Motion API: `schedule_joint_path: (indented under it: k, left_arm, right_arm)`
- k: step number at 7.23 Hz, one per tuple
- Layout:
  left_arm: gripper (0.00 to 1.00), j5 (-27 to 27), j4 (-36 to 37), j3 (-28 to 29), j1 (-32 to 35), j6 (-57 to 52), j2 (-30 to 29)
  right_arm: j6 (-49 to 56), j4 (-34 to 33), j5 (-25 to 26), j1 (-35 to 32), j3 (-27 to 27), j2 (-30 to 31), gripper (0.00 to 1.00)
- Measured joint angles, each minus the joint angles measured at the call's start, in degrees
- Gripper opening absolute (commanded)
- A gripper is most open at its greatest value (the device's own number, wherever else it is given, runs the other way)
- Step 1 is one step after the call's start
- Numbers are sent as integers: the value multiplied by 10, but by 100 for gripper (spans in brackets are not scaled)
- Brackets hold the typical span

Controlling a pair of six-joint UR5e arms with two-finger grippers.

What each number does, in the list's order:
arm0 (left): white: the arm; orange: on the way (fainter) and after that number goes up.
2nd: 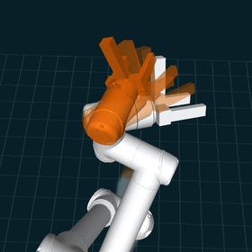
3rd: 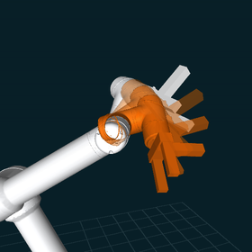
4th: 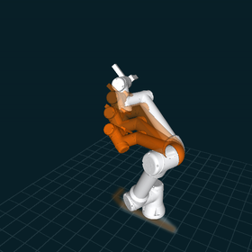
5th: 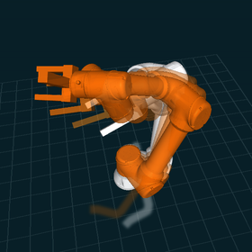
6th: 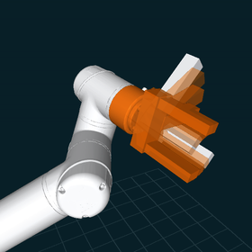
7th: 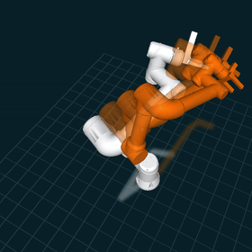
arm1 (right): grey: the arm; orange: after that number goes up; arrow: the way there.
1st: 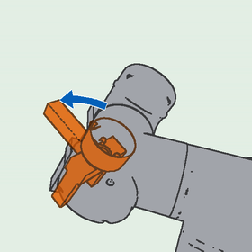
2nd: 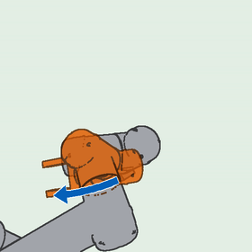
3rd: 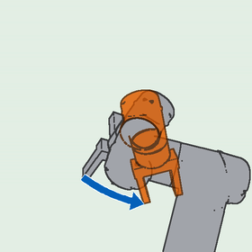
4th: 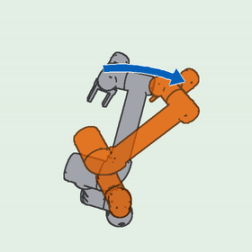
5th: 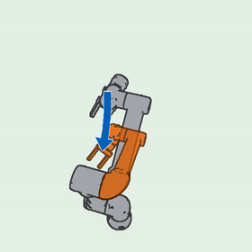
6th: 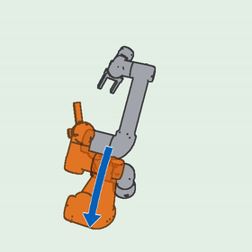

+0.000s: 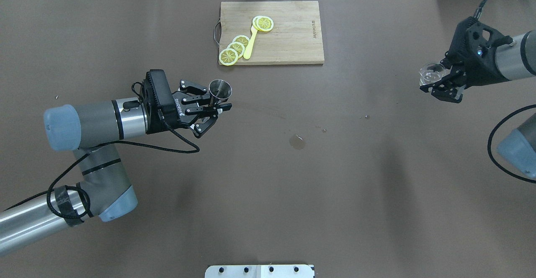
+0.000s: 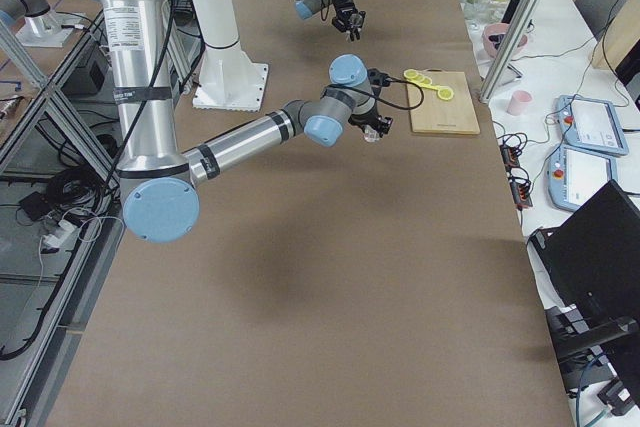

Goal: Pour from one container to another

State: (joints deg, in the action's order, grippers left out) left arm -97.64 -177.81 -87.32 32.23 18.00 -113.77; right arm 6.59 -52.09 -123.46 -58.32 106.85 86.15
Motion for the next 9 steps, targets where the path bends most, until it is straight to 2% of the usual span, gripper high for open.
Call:
schedule_joint_path:
  k: [3, 6, 9]
  left_arm:
    - [0, 88, -18, -3, 1, 66, 20]
    - [0, 212, -16, -5, -1, 147, 60]
    - [0, 337, -9, -11, -19, 192, 119]
  right_arm:
    - [-72, 207, -25, -44, -106, 42, 0]
    - [-174, 434, -20, -58, -240, 57, 0]
    - [-218, 563, -7, -58, -326, 57, 0]
